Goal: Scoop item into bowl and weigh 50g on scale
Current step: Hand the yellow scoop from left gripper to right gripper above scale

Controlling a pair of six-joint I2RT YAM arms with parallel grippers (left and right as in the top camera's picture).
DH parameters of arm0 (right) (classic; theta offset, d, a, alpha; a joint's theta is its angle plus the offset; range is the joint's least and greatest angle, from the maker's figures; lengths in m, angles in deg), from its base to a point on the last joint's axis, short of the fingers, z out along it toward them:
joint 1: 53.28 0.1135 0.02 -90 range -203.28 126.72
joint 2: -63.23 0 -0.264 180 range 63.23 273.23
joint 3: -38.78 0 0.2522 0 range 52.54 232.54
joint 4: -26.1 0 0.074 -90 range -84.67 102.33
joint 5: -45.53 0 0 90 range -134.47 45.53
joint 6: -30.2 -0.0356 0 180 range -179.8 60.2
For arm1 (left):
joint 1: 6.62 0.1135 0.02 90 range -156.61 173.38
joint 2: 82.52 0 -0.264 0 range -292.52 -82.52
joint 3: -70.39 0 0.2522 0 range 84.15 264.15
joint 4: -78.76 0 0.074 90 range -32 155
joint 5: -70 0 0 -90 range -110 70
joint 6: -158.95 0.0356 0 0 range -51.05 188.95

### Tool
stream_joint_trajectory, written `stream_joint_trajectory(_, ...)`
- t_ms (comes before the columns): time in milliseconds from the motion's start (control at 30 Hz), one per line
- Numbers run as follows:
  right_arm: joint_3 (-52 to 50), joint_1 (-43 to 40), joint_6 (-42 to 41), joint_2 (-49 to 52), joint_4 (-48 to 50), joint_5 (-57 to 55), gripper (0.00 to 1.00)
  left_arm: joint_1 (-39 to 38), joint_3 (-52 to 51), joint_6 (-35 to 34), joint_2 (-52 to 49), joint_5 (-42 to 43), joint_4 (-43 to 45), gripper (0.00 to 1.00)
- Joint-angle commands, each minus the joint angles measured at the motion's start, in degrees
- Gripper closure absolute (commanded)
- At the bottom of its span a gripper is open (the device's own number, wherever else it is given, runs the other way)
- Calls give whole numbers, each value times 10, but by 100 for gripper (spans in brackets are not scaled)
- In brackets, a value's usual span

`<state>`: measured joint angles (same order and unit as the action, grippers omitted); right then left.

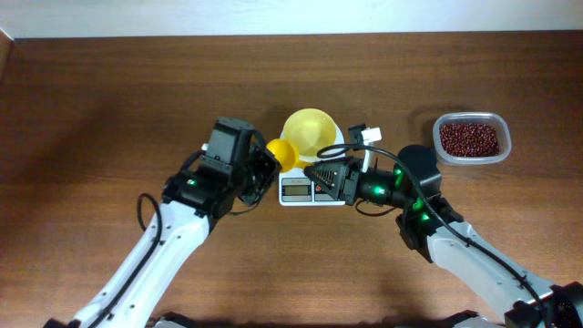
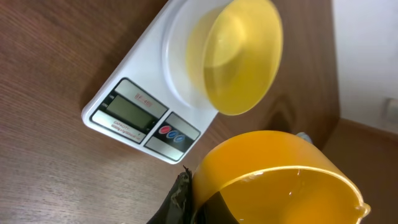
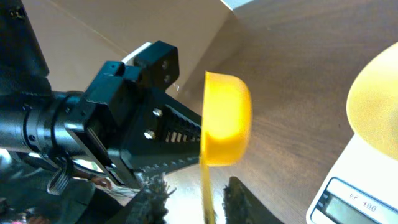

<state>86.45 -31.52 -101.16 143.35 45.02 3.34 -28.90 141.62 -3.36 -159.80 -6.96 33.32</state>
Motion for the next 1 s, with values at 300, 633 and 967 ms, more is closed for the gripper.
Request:
stream_joint_trajectory(300, 9, 4, 6, 4, -38, -5, 81, -4, 8, -5, -24, -19, 0, 100)
stream_joint_trajectory(633, 9, 4, 6, 4, -38, -5, 89, -5, 8, -1, -25, -19, -5, 100)
stream_joint_trajectory(967, 9, 3, 6, 4, -38, -18, 93, -5, 8, -1, -24, -19, -18, 100)
